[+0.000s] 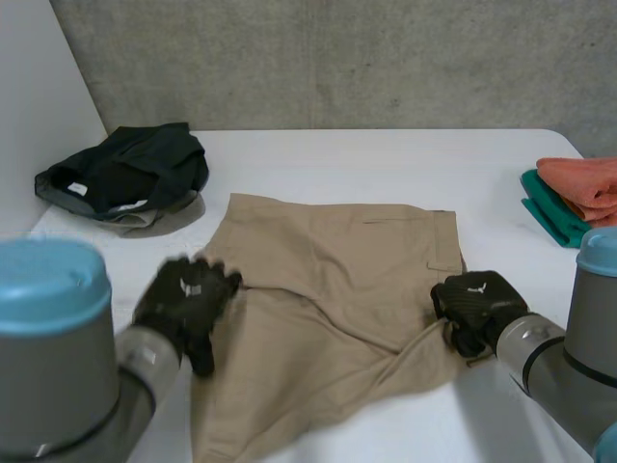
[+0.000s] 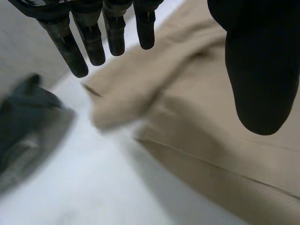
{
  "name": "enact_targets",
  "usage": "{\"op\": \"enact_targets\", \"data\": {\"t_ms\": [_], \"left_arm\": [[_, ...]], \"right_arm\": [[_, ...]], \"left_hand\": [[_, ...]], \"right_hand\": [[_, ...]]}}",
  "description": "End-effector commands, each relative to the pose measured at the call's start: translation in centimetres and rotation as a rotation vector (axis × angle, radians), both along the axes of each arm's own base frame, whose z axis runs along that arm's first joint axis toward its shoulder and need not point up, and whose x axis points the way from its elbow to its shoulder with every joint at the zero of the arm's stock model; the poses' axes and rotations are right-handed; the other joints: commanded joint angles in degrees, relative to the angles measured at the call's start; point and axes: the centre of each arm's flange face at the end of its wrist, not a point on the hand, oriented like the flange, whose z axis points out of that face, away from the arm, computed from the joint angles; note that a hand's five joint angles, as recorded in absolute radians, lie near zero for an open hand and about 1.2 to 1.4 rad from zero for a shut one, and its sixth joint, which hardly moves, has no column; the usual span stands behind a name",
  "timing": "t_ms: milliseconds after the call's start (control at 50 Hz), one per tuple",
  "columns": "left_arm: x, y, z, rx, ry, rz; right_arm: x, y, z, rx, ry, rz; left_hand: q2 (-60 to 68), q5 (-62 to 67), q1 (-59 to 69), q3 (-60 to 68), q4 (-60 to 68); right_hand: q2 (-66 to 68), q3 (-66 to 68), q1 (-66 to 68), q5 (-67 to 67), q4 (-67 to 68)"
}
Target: Fold the laundry.
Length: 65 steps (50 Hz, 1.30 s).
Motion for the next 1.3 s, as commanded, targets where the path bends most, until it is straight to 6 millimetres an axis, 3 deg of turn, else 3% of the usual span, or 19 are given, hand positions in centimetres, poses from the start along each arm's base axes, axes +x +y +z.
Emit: {"op": "enact_targets", "data": {"t_ms": [20,220,300,320,420,520,580,720,860,960,1040,1180,1200,1220,1240,1260,1280,1300], "left_arm": [[0.9,4.4,-1.6,0.283,0.075,-0.004],[0.9,4.6,-4.4,0.401,0.028,0.016],[0.6,4.3,-4.3,0.377,0.04,0.015],[0.5,4.0,-4.0,0.358,0.056,0.013],[0.3,4.5,-3.9,0.347,0.008,-0.036],[1.9,7.1,-4.0,0.416,-0.375,-0.251],[1.9,7.0,-3.6,0.403,-0.406,-0.277],[-1.6,2.2,-1.1,0.152,-0.232,-0.232],[-5.3,-5.1,0.8,-0.155,-0.075,-0.138],[-8.6,-11.5,-0.2,-0.393,0.009,-0.094],[-8.9,-16.4,-1.0,-0.561,-0.019,-0.047],[-11.0,-19.5,-3.1,-0.778,-0.042,-0.057],[-11.0,-19.7,-3.1,-0.794,-0.035,-0.05],[-11.1,-19.8,-3.1,-0.808,-0.028,-0.045],[-11.2,-19.8,-3.1,-0.82,-0.022,-0.041],[-11.3,-19.8,-3.1,-0.835,-0.014,-0.037],[-11.5,-19.5,-3.1,-0.837,-0.005,-0.042],[-11.6,-19.0,-3.1,-0.835,0.003,-0.049]], "right_arm": [[0.0,-0.9,0.1,-0.028,-0.076,-0.045],[-0.1,-1.1,0.1,-0.05,-0.079,-0.053],[-0.1,-0.9,0.1,-0.049,-0.068,-0.048],[-0.2,-0.9,0.2,-0.051,-0.065,-0.045],[-0.3,-0.2,1.7,-0.092,-0.008,-0.003],[-1.9,3.9,1.3,0.034,0.342,0.203],[-3.0,5.3,0.8,0.131,0.464,0.289],[-2.3,2.2,2.0,-0.017,0.399,0.211],[-0.4,-2.6,2.7,-0.151,0.264,0.114],[0.9,-7.2,3.9,-0.355,0.207,0.009],[2.4,-10.2,3.5,-0.479,0.183,-0.021],[4.8,-14.8,0.9,-0.656,0.131,-0.037],[5.1,-15.0,0.6,-0.671,0.125,-0.033],[5.4,-15.2,0.3,-0.685,0.116,-0.023],[5.9,-15.5,0.2,-0.717,0.104,-0.027],[6.0,-15.7,0.5,-0.732,0.099,-0.036],[6.1,-15.7,0.6,-0.739,0.097,-0.037],[6.1,-15.6,0.8,-0.74,0.094,-0.037]], "left_hand": [[0.8,1.5,1.7,0.8,1.1],[10.2,10.9,11.1,10.2,10.5],[47.6,48.3,48.6,47.6,47.9],[62.9,63.6,63.8,62.8,63.2],[65.0,65.7,66.0,65.0,65.3],[65.0,65.7,66.0,65.0,65.3],[65.0,65.7,66.0,65.0,65.3],[65.0,65.7,66.0,65.0,65.3],[65.0,65.7,66.0,65.0,65.3],[65.0,65.7,66.0,65.0,65.3],[65.0,65.7,66.0,65.0,65.3],[65.0,65.7,66.0,65.0,65.3],[52.2,52.9,53.2,52.2,52.5],[35.3,36.0,36.2,35.3,35.6],[13.8,14.5,14.7,13.8,14.1],[-5.0,-4.3,-4.0,-5.0,-4.7],[0.1,0.8,1.0,0.0,0.4],[-4.5,-3.8,-3.6,-4.6,-4.2]], "right_hand": [[12.9,11.4,14.8,11.8,11.2],[12.9,11.4,14.8,11.8,11.2],[12.9,11.4,14.8,11.8,11.2],[12.9,11.4,14.8,11.8,11.2],[12.9,11.4,14.8,11.8,11.2],[12.9,11.4,14.8,11.8,11.2],[12.9,11.4,14.8,11.8,11.2],[12.9,11.4,14.8,11.8,11.2],[12.9,11.4,14.8,11.8,11.2],[12.9,11.4,14.8,11.8,11.2],[12.9,11.4,14.8,11.8,11.2],[12.9,11.4,14.8,11.8,11.2],[10.9,9.5,12.8,9.9,9.3],[-5.9,-7.3,-4.0,-6.9,-7.6],[-45.4,-46.8,-43.5,-46.4,-47.0],[-57.1,-58.6,-55.2,-58.2,-58.8],[-57.1,-58.6,-55.2,-58.2,-58.8],[-57.1,-58.6,-55.2,-58.2,-58.8]]}}
